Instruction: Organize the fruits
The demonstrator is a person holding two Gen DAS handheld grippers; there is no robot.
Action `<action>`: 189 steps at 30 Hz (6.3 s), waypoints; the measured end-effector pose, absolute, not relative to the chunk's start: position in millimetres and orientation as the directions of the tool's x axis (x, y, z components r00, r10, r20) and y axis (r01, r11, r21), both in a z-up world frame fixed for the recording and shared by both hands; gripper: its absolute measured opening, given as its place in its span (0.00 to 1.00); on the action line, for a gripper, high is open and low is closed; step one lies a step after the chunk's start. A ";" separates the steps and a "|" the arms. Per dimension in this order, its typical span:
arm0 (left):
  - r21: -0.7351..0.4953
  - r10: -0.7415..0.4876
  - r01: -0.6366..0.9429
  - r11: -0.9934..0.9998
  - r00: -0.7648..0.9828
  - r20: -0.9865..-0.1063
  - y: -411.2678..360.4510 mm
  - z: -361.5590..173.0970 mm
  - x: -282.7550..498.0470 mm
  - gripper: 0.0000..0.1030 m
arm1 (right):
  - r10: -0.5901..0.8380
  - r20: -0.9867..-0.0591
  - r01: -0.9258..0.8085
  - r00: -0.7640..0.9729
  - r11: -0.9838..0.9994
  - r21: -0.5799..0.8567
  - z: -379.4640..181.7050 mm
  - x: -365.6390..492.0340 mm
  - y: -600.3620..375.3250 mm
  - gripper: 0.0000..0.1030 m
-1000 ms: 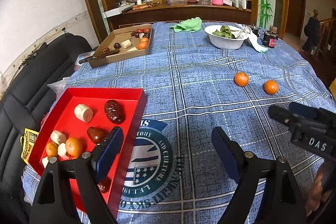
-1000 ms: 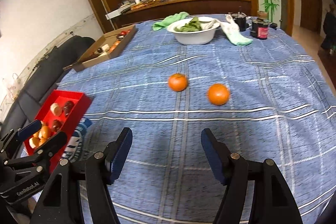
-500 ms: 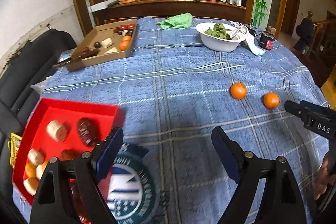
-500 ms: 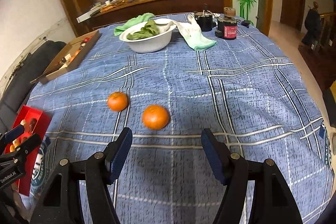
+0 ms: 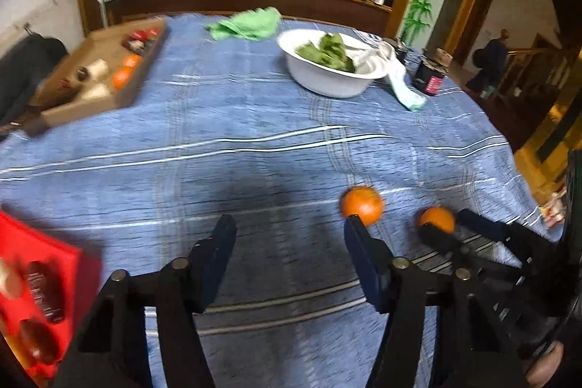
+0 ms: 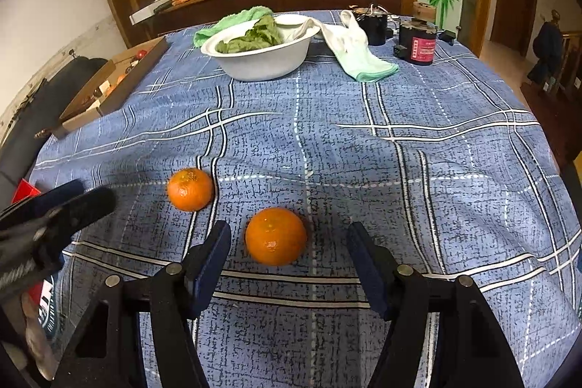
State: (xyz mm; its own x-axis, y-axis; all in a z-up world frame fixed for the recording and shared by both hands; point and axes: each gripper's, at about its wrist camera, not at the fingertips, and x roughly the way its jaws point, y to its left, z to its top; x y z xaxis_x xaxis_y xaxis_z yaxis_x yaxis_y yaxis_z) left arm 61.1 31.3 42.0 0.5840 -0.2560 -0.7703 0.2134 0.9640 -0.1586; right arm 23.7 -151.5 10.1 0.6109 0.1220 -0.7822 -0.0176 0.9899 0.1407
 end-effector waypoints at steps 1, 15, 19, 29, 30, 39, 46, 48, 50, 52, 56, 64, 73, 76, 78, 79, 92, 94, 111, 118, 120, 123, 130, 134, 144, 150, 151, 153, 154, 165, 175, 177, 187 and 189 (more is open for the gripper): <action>-0.165 -0.264 0.218 0.962 0.580 -0.770 27.7 39.5 64.9 0.58 | 0.118 -0.783 -0.018 0.611 0.991 0.136 9.0 24.6 -151.5 0.66; -0.134 -0.291 0.308 0.942 0.549 -0.783 -25.0 12.4 87.3 0.54 | 0.109 -0.790 -0.063 0.604 0.994 0.089 2.5 28.3 -144.0 0.54; -0.113 -0.300 0.347 0.931 0.553 -0.777 -30.1 11.0 81.8 0.30 | 0.092 -0.793 -0.068 0.603 0.996 0.064 2.1 27.7 -140.6 0.54; -0.215 -0.379 0.338 0.916 0.558 -0.738 -12.6 13.2 80.2 0.29 | 0.077 -0.788 -0.055 0.611 0.997 0.055 2.8 22.5 -139.9 0.35; -0.226 -0.386 0.336 0.914 0.556 -0.736 -11.1 13.2 80.9 0.29 | 0.081 -0.787 -0.053 0.612 0.997 0.062 2.9 22.1 -140.7 0.34; -0.255 -0.395 0.314 0.915 0.559 -0.729 -4.6 14.3 81.8 0.29 | 0.157 -0.771 -0.018 0.617 0.983 0.185 4.1 21.1 -157.8 0.34; -0.204 -0.328 0.264 0.943 0.623 -0.710 6.6 28.3 77.3 0.29 | 0.152 -0.738 -0.005 0.657 0.980 0.197 9.1 18.7 -161.4 0.34; -0.170 -0.292 0.246 0.954 0.649 -0.702 10.8 37.4 67.8 0.29 | 0.156 -0.735 -0.004 0.660 0.979 0.205 9.2 18.9 -162.9 0.34; -0.151 -0.273 0.236 0.960 0.665 -0.695 17.4 46.2 53.7 0.29 | 0.161 -0.731 -0.002 0.663 0.977 0.213 8.9 18.3 -164.2 0.34; -0.134 -0.253 0.225 0.965 0.673 -0.695 23.5 51.6 40.2 0.29 | 0.164 -0.731 -0.001 0.663 0.976 0.218 8.7 18.4 -164.7 0.34; -0.155 -0.234 0.177 0.972 0.673 -0.702 44.5 57.6 12.3 0.29 | 0.135 -0.728 0.006 0.672 0.982 0.187 10.5 15.8 -161.0 0.34; -0.157 -0.193 0.114 0.981 0.687 -0.701 73.1 73.0 -43.0 0.29 | 0.168 -0.723 -0.071 0.670 0.984 0.162 35.7 -20.3 -127.3 0.35; -0.156 -0.175 0.091 0.984 0.695 -0.697 88.6 78.3 -82.2 0.29 | 0.175 -0.650 -0.119 0.739 0.984 0.130 65.4 -87.5 -86.1 0.35; -0.146 -0.167 0.090 0.985 0.704 -0.691 92.5 81.1 -91.2 0.30 | 0.186 -0.639 -0.127 0.746 0.982 0.137 68.2 -100.4 -76.5 0.35; -0.140 -0.158 0.085 0.987 0.710 -0.687 95.8 82.3 -96.5 0.30 | 0.196 -0.639 -0.133 0.744 0.980 0.146 68.3 -105.0 -72.5 0.35; -0.135 -0.153 0.083 0.987 0.712 -0.685 97.6 82.7 -99.2 0.30 | 0.203 -0.641 -0.138 0.740 0.979 0.150 67.7 -106.3 -70.2 0.35; -0.099 -0.098 0.041 0.994 0.732 -0.674 117.5 84.3 -112.2 0.30 | 0.231 -0.655 -0.169 0.719 0.973 0.157 65.1 -113.5 -52.5 0.35; -0.097 -0.089 0.032 0.995 0.734 -0.673 121.2 84.1 -112.6 0.30 | 0.232 -0.656 -0.173 0.718 0.973 0.155 65.0 -114.0 -49.2 0.35; -0.097 -0.018 -0.065 0.993 0.739 -0.673 168.8 80.2 -114.0 0.30 | 0.277 -0.675 -0.238 0.684 0.959 0.152 62.6 -111.5 -11.4 0.36; -0.104 0.011 -0.112 0.988 0.734 -0.679 193.5 77.1 -115.9 0.30 | 0.305 -0.678 -0.290 0.669 0.947 0.140 66.7 -108.4 15.8 0.36; -0.106 0.023 -0.129 0.986 0.732 -0.681 202.1 76.3 -116.8 0.30 | 0.316 -0.679 -0.309 0.663 0.941 0.136 68.4 -106.9 25.7 0.36; -0.108 0.042 -0.157 0.982 0.729 -0.683 215.7 74.6 -117.7 0.30 | 0.330 -0.680 -0.336 0.655 0.933 0.129 70.1 -104.4 39.8 0.36; -0.108 0.091 -0.229 0.967 0.714 -0.695 248.0 68.4 -120.0 0.30 | 0.376 -0.684 -0.412 0.625 0.903 0.119 72.5 -99.0 80.3 0.36; -0.113 0.124 -0.281 0.953 0.703 -0.700 270.8 64.4 -121.8 0.30 | 0.404 -0.687 -0.455 0.604 0.883 0.119 73.1 -95.2 100.7 0.36; -0.119 0.151 -0.343 0.932 0.664 -0.732 302.8 48.0 -117.5 0.30 | 0.471 -0.718 -0.535 0.512 0.829 0.162 62.6 -67.0 150.8 0.36; -0.121 0.154 -0.353 0.928 0.656 -0.739 310.0 41.9 -113.1 0.30 | 0.493 -0.737 -0.577 0.462 0.799 0.172 53.0 -49.6 181.3 0.36; -0.119 0.157 -0.355 0.927 0.656 -0.738 310.4 42.0 -112.8 0.30 | 0.495 -0.743 -0.581 0.451 0.795 0.177 50.1 -45.8 186.1 0.36; -0.120 0.155 -0.354 0.928 0.659 -0.736 310.5 42.2 -111.9 0.30 | 0.501 -0.754 -0.584 0.425 0.788 0.194 44.4 -37.9 194.3 0.36; -0.122 0.154 -0.353 0.928 0.660 -0.735 310.9 42.1 -111.8 0.30 | 0.506 -0.757 -0.586 0.414 0.784 0.204 42.7 -33.9 197.2 0.36; -0.150 0.137 -0.343 0.927 0.683 -0.717 312.7 44.6 -111.1 0.64 | 0.548 -0.758 -0.602 0.353 0.753 0.265 32.4 -17.3 213.4 0.39; -0.161 0.129 -0.336 0.928 0.696 -0.706 308.0 52.5 -113.4 0.71 | 0.551 -0.726 -0.591 0.411 0.768 0.248 49.4 -23.8 201.1 0.56; -0.156 0.133 -0.332 0.930 0.701 -0.700 304.6 56.0 -114.9 0.71 | 0.550 -0.717 -0.578 0.429 0.777 0.249 53.7 -25.6 192.3 0.57; -0.082 0.180 -0.313 0.946 0.720 -0.670 276.0 73.6 -124.6 0.77 | 0.536 -0.672 -0.504 0.511 0.820 0.270 66.9 -47.5 139.9 0.64; -0.067 0.187 -0.307 0.949 0.724 -0.664 268.6 77.8 -126.2 0.77 | 0.528 -0.658 -0.488 0.537 0.830 0.268 70.7 -54.7 128.1 0.65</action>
State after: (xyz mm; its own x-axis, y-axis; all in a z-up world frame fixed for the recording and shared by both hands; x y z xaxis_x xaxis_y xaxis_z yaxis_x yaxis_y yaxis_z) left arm -126.2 268.6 77.8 0.7237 0.1871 -0.6643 -0.3070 0.9494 -0.0670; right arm -54.7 128.1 70.7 0.5365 0.5282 -0.6581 -0.4884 0.8303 0.2683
